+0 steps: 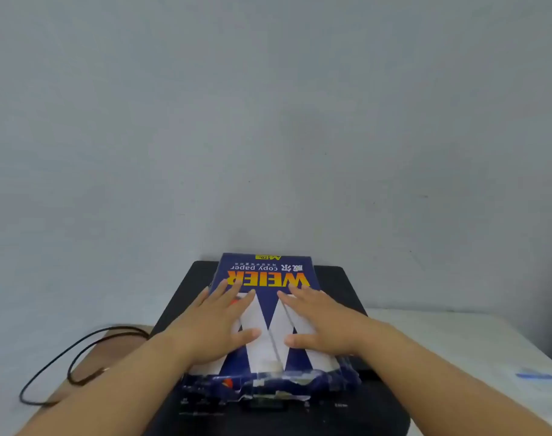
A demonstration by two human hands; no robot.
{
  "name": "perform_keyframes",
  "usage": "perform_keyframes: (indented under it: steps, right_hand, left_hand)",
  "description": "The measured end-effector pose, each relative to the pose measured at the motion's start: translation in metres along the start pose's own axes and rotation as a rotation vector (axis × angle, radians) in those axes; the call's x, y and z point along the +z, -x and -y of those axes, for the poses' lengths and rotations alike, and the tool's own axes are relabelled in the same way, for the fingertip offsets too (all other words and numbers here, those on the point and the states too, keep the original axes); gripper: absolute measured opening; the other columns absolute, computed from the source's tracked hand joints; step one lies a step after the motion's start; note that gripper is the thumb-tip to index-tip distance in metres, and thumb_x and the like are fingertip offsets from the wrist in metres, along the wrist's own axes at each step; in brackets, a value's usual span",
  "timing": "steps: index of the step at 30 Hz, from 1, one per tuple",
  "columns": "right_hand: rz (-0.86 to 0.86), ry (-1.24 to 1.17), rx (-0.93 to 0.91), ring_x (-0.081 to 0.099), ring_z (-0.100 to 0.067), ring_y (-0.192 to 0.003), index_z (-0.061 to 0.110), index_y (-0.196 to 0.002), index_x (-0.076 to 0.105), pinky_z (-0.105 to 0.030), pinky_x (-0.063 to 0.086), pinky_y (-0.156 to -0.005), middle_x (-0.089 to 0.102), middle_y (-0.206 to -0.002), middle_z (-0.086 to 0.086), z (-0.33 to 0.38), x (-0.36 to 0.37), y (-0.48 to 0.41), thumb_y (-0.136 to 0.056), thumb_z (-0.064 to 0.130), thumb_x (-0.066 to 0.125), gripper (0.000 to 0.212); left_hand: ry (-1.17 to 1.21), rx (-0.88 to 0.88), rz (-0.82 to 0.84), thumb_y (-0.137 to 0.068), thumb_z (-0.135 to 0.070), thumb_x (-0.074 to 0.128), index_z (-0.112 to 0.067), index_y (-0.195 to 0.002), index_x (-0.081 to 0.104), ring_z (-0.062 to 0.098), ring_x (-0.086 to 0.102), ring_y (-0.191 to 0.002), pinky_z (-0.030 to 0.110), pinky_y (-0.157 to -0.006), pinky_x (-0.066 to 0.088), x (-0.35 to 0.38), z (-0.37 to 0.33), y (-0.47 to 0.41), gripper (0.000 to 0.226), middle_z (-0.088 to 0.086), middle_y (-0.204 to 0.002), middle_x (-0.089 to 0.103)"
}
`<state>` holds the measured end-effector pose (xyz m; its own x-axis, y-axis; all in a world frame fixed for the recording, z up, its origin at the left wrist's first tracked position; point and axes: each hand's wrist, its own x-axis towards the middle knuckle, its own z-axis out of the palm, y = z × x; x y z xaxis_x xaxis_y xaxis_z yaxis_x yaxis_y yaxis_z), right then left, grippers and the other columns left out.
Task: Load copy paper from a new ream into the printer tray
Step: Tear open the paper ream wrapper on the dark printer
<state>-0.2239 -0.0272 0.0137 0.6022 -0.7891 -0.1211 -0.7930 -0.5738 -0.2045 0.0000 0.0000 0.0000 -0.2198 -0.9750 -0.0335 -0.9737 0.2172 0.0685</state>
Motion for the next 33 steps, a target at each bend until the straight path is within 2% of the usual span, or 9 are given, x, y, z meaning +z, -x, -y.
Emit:
perform_keyframes:
  steps: [10, 15, 19, 22, 25, 27, 29, 31, 33]
  right_hand:
    - [0.116, 0.087, -0.141, -0.013, -0.008, -0.145, 0.036, -0.148, -0.002, -0.031, -0.003, -0.119, -0.013, -0.158, 0.010, -0.026, 0.012, -0.023, -0.093, 0.055, 0.035, 0.070]
    - [0.120, 0.080, -0.166, -0.012, -0.007, -0.145, 0.037, -0.148, -0.002, -0.030, -0.002, -0.118, -0.013, -0.158, 0.012, -0.029, 0.013, -0.023, -0.092, 0.057, 0.034, 0.069]
    - [0.071, -0.012, -0.166, -0.001, -0.004, -0.145, 0.038, -0.147, 0.013, -0.031, 0.006, -0.119, 0.001, -0.158, 0.016, -0.030, 0.013, -0.019, -0.093, 0.053, 0.038, 0.062]
    - [-0.001, -0.140, -0.199, 0.017, 0.010, -0.134, 0.034, -0.140, 0.038, -0.018, 0.014, -0.115, 0.026, -0.152, 0.019, -0.037, 0.017, -0.002, -0.097, 0.040, 0.038, 0.043]
    - [-0.062, -0.151, -0.253, 0.023, 0.015, -0.131, 0.032, -0.138, 0.042, -0.010, 0.013, -0.113, 0.033, -0.146, 0.024, -0.046, 0.028, 0.022, -0.099, 0.037, 0.034, 0.041]
    - [-0.139, -0.116, -0.291, 0.018, 0.025, -0.124, 0.031, -0.139, 0.042, 0.001, 0.007, -0.106, 0.030, -0.139, 0.032, -0.051, 0.040, 0.036, -0.094, 0.050, 0.026, 0.051]
    - [-0.269, -0.142, -0.283, 0.022, 0.033, -0.117, 0.031, -0.131, 0.053, 0.005, 0.012, -0.103, 0.042, -0.132, 0.032, -0.053, 0.052, 0.045, -0.087, 0.062, 0.016, 0.065]
    - [-0.428, -0.080, -0.295, 0.045, 0.025, -0.109, 0.029, -0.110, 0.069, 0.002, 0.031, -0.096, 0.064, -0.116, 0.023, -0.051, 0.057, 0.052, -0.094, 0.051, 0.031, 0.047]
    - [-0.480, 0.018, -0.311, 0.065, 0.011, -0.089, 0.030, -0.093, 0.075, -0.005, 0.047, -0.081, 0.074, -0.096, 0.018, -0.050, 0.062, 0.055, -0.080, 0.033, 0.069, 0.014]
  left_hand:
    - [-0.012, 0.003, 0.095, -0.048, -0.084, -0.004, -0.040, -0.143, -0.009, 0.001, -0.026, -0.126, 0.031, -0.115, -0.009, 0.017, 0.013, -0.017, 0.105, -0.019, -0.140, -0.025]
    - [0.017, -0.003, 0.114, -0.050, -0.084, -0.002, -0.041, -0.143, -0.009, -0.001, -0.022, -0.128, 0.030, -0.115, -0.007, 0.018, 0.011, -0.017, 0.102, -0.021, -0.136, -0.025]
    - [0.037, -0.006, 0.129, -0.051, -0.085, -0.001, -0.043, -0.142, -0.009, -0.002, -0.022, -0.125, 0.029, -0.115, -0.007, 0.016, 0.010, -0.016, 0.101, -0.022, -0.137, -0.023]
    - [0.042, 0.004, 0.144, -0.047, -0.088, -0.003, -0.043, -0.141, -0.010, -0.002, -0.021, -0.126, 0.029, -0.115, -0.007, 0.016, 0.012, -0.016, 0.104, -0.023, -0.137, -0.023]
    - [0.048, 0.001, 0.154, -0.051, -0.086, 0.000, -0.044, -0.141, -0.010, -0.003, -0.019, -0.127, 0.030, -0.116, -0.006, 0.017, 0.011, -0.016, 0.099, -0.023, -0.138, -0.022]
    - [0.053, -0.005, 0.155, -0.055, -0.083, 0.003, -0.045, -0.140, -0.009, -0.003, -0.019, -0.127, 0.031, -0.116, -0.006, 0.017, 0.010, -0.017, 0.094, -0.023, -0.139, -0.022]
    - [0.048, -0.005, 0.155, -0.056, -0.082, 0.004, -0.045, -0.140, -0.009, -0.002, -0.018, -0.130, 0.030, -0.116, -0.006, 0.018, 0.010, -0.017, 0.093, -0.023, -0.140, -0.021]
    - [0.041, 0.001, 0.154, -0.054, -0.084, 0.001, -0.044, -0.140, -0.011, 0.001, -0.017, -0.136, 0.030, -0.116, -0.006, 0.018, 0.011, -0.017, 0.096, -0.023, -0.141, -0.020]
    - [0.039, 0.001, 0.150, -0.054, -0.084, 0.001, -0.044, -0.140, -0.011, 0.003, -0.016, -0.137, 0.030, -0.116, -0.006, 0.019, 0.011, -0.016, 0.096, -0.021, -0.144, -0.019]
